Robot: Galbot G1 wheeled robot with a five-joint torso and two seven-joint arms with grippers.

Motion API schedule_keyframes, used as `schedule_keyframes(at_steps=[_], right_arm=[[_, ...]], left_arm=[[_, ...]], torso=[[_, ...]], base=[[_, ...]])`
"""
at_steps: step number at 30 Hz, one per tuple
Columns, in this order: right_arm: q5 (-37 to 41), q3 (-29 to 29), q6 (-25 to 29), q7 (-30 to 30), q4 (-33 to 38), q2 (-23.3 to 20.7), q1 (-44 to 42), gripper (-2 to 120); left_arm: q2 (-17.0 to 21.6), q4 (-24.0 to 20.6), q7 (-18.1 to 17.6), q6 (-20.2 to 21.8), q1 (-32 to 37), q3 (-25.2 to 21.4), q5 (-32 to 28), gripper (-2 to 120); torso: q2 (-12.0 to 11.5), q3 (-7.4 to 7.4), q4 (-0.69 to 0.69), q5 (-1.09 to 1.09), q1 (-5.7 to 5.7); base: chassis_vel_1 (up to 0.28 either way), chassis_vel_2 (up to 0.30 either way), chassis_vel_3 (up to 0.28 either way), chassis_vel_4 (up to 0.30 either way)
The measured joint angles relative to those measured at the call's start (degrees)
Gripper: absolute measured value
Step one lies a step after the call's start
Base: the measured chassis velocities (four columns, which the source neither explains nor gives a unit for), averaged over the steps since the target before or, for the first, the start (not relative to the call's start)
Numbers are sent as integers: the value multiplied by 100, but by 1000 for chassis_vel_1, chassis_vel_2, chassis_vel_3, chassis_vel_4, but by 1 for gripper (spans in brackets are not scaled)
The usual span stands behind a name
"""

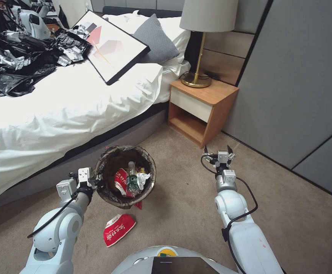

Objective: Pick up the trash bin, then pick up the garbage from the floor and place it into the trash bin.

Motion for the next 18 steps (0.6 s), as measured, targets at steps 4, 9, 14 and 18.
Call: schedule_keyframes(at_steps=[4, 9, 14, 18], right_arm=[[-9, 53, 13, -1, 22, -5, -70, 100], [-14, 123, 35, 3, 29, 4, -117, 100], [-5, 159, 36, 6, 57, 17, -114, 100], [35, 168, 19, 8, 85, -31, -74, 100]], left_arm=[[-9, 15, 1, 0, -14, 0, 1, 0], [-22, 24, 12, 0, -7, -29, -3, 0], [-8, 28, 19, 0, -25, -49, -9, 0], [-23, 55, 18, 0, -40, -48, -12, 0]], torso=[[0, 0, -1, 0, 0], [0, 0, -1, 0, 0], [0, 0, 0, 0, 0], [0, 0, -1, 1, 0]], base=[[12, 10, 13, 11], [0, 0, 0, 0], [0, 0, 0, 0], [0, 0, 0, 0]])
